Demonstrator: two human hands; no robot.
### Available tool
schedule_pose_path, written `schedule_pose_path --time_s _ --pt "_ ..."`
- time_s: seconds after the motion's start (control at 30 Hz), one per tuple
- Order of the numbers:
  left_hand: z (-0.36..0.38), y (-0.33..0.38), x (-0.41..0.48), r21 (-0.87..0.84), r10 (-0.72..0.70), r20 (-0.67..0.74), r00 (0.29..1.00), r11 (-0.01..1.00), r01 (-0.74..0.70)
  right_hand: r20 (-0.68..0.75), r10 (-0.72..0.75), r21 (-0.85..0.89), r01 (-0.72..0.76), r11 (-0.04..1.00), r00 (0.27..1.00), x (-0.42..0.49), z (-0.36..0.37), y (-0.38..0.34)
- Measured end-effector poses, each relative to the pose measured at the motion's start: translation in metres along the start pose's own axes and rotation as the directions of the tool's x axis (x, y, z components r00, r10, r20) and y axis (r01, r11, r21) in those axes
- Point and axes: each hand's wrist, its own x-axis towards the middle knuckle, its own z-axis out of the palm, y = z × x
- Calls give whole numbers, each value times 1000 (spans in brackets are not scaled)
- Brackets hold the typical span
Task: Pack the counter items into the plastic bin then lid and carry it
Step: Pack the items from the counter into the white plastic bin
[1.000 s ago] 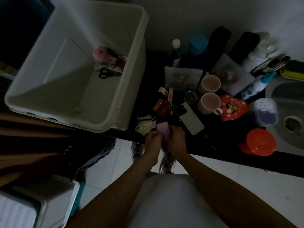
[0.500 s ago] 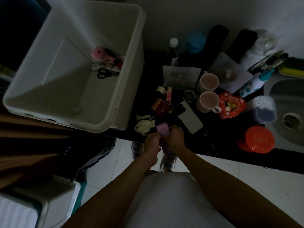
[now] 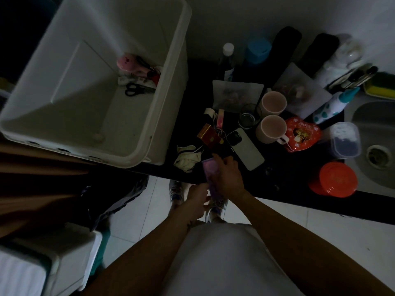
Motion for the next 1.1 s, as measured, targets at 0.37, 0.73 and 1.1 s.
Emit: schedule_pose_path --time_s 0.37,0.73,1.1 --pt "2 -7 4 9 20 111 994 1000 -21 -12 -88 -123 85 989 996 -3 5 4" --pt "-8 2 3 579 537 52 842 671 -463 -175 -88 232 128 964 981 -10 -1 17" --pt "-5 10 16 705 822 205 532 253 -662 -377 -40 202 124 971 925 -19 -14 36"
